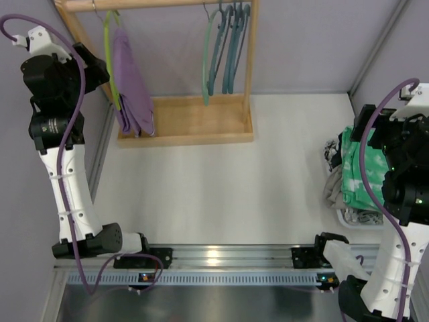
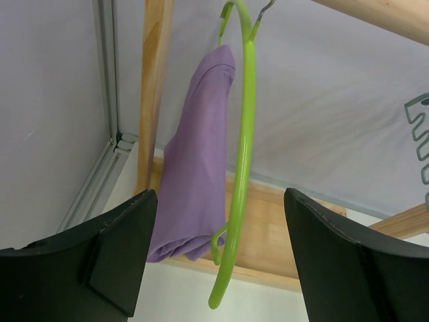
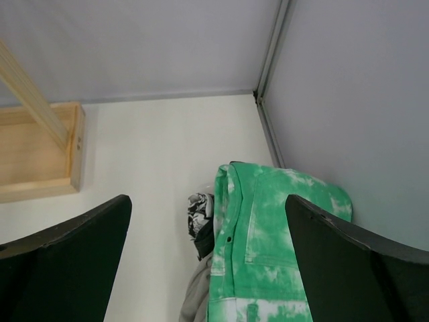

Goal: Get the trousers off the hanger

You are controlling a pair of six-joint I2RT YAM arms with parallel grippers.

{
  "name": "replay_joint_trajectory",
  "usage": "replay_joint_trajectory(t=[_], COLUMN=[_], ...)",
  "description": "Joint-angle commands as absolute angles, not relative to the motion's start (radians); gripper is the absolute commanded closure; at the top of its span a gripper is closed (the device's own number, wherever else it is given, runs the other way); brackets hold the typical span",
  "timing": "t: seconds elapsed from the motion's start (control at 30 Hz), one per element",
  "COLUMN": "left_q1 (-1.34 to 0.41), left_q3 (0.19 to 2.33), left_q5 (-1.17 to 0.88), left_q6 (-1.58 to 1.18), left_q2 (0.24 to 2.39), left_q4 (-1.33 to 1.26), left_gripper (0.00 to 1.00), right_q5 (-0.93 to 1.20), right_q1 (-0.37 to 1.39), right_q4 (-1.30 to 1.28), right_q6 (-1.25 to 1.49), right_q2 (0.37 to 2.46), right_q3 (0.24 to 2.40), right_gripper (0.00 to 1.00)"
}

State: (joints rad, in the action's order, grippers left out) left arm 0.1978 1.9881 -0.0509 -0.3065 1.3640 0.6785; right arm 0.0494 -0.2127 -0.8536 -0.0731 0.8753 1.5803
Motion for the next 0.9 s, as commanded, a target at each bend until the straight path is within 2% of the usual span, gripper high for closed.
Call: replay_joint_trajectory(t=[0.0,0.33,0.53,0.57,0.77,0.87], left_q1=[0.216,0.216,0.215,0.215,0.215,0.215], left_q3=[2.034,2.075,2.092,2.094,2.105,2.117], left_q5=[-0.123,-0.216,-0.224,-0.224,-0.216,-0.221], left_q6=[-0.282,-0.311,-0.327,-0.327,-0.336,-0.345], left_q2=[1.388,1.508,1.571,1.577,1.611,1.621], left_q4=[0.686,0.684,0.667,0.664,0.637,0.634], left_gripper=[0.18,0.24,0.34,0.4,0.44,0.51], right_q5=[0.063,0.063,0.064,0.064,0.071,0.069], right_q1=[-0.225,-0.225,-0.225,-0.225,-0.225,-0.225], right_q4=[-0.793,-0.792,-0.79,-0.788,-0.785,-0.784], right_q6=[-0.057,-0.058,-0.055,-0.052,-0.041,-0.041], right_q2=[0.864,0.856,0.865,0.864,0.864,0.862], right_q3=[1.58,1.568,1.568,1.566,1.552,1.551], right_gripper=[0.01,0.01,0.01,0.01,0.01,0.01])
